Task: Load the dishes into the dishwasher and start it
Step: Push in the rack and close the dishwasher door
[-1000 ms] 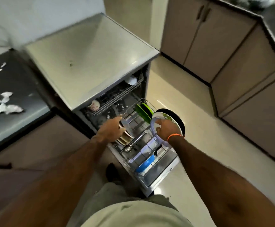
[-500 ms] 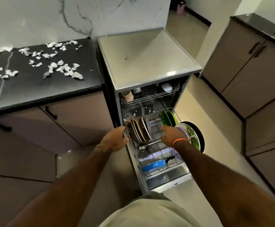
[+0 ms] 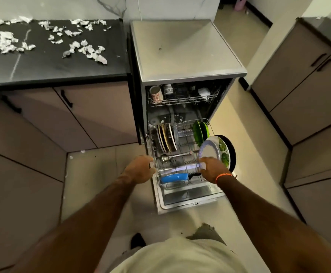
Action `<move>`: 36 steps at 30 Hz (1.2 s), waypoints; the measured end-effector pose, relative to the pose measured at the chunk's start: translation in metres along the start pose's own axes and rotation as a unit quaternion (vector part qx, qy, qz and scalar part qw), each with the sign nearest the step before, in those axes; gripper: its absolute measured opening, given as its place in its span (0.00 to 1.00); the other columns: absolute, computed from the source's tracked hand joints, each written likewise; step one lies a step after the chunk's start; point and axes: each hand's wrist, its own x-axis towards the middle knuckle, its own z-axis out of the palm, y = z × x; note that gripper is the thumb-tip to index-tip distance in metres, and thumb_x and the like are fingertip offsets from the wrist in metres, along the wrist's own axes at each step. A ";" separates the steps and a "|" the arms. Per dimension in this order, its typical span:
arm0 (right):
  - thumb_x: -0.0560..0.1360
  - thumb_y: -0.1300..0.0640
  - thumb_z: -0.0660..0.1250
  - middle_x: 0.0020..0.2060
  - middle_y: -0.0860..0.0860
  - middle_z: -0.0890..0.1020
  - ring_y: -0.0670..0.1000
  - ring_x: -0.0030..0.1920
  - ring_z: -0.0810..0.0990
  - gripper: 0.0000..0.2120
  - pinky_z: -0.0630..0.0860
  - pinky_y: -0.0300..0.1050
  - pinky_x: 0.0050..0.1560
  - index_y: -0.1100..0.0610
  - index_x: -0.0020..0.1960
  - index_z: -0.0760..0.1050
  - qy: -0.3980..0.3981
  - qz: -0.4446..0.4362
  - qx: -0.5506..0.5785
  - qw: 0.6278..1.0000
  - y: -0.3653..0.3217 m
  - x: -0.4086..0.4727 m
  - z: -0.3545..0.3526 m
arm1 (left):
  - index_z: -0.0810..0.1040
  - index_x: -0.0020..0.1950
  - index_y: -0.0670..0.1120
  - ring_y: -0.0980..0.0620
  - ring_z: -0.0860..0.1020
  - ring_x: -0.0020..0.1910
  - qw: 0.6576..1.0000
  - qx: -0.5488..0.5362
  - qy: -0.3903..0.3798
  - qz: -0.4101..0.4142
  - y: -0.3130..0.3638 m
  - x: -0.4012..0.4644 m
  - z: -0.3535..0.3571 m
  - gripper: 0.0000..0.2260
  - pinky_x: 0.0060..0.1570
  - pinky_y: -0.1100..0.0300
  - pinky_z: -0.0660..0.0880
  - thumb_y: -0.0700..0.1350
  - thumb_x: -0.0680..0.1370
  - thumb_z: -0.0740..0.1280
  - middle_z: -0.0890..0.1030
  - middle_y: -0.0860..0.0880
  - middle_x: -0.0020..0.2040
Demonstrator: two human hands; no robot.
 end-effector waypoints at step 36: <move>0.66 0.65 0.71 0.52 0.49 0.84 0.54 0.49 0.85 0.30 0.83 0.49 0.39 0.48 0.66 0.77 -0.076 -0.253 -0.164 0.950 0.289 0.276 0.265 | 0.71 0.73 0.51 0.40 0.55 0.81 0.971 0.229 -0.053 0.036 0.030 0.287 0.423 0.20 0.74 0.34 0.51 0.44 0.81 0.66 0.69 0.48 0.77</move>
